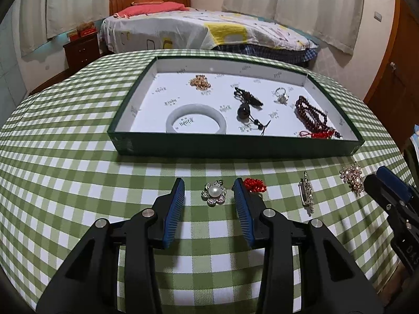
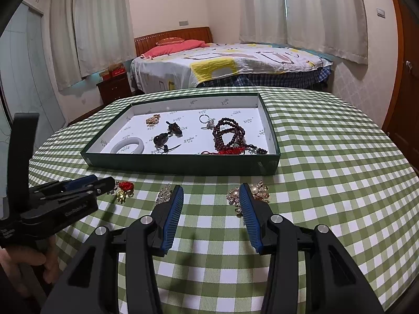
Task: Organize jewelry
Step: 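Grasp the pearl flower brooch with the left tool while the right tool grasps the pearl cluster brooch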
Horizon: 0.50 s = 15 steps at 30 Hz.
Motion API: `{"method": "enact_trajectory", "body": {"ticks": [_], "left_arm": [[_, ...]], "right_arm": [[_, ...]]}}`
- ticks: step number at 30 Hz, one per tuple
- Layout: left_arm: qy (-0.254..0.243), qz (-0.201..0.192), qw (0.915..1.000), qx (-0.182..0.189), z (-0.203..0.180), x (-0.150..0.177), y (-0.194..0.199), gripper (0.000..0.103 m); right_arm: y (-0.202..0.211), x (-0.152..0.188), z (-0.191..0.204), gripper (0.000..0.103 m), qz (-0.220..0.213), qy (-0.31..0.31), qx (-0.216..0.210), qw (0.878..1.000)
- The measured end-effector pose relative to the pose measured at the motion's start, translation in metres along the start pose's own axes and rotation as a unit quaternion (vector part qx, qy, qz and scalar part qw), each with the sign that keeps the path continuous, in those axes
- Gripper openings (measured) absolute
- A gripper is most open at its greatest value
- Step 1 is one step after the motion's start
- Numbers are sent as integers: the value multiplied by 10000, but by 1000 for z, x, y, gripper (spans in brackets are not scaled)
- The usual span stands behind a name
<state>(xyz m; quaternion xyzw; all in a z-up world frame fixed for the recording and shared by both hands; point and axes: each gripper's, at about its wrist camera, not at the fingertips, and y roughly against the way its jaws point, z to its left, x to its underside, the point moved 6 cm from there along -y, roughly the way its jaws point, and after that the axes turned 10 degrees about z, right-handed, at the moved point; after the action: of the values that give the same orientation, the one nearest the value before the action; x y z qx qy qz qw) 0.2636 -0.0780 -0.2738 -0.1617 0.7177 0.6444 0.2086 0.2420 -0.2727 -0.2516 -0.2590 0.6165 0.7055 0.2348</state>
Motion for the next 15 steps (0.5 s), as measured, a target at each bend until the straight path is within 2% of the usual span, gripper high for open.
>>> {"method": "enact_trajectory", "body": {"ticks": [8, 11, 15], "left_arm": [[40, 191, 9998, 49, 3, 1, -8, 31], [-29, 201, 9998, 82, 2, 1, -6, 20], [-23, 200, 9996, 184, 2, 0, -7, 19]], "right_arm": [[1, 0, 0, 44, 13, -7, -10, 10000], [0, 0, 0, 45, 17, -12, -13, 10000], [1, 0, 1, 44, 27, -2, -6, 10000]]}}
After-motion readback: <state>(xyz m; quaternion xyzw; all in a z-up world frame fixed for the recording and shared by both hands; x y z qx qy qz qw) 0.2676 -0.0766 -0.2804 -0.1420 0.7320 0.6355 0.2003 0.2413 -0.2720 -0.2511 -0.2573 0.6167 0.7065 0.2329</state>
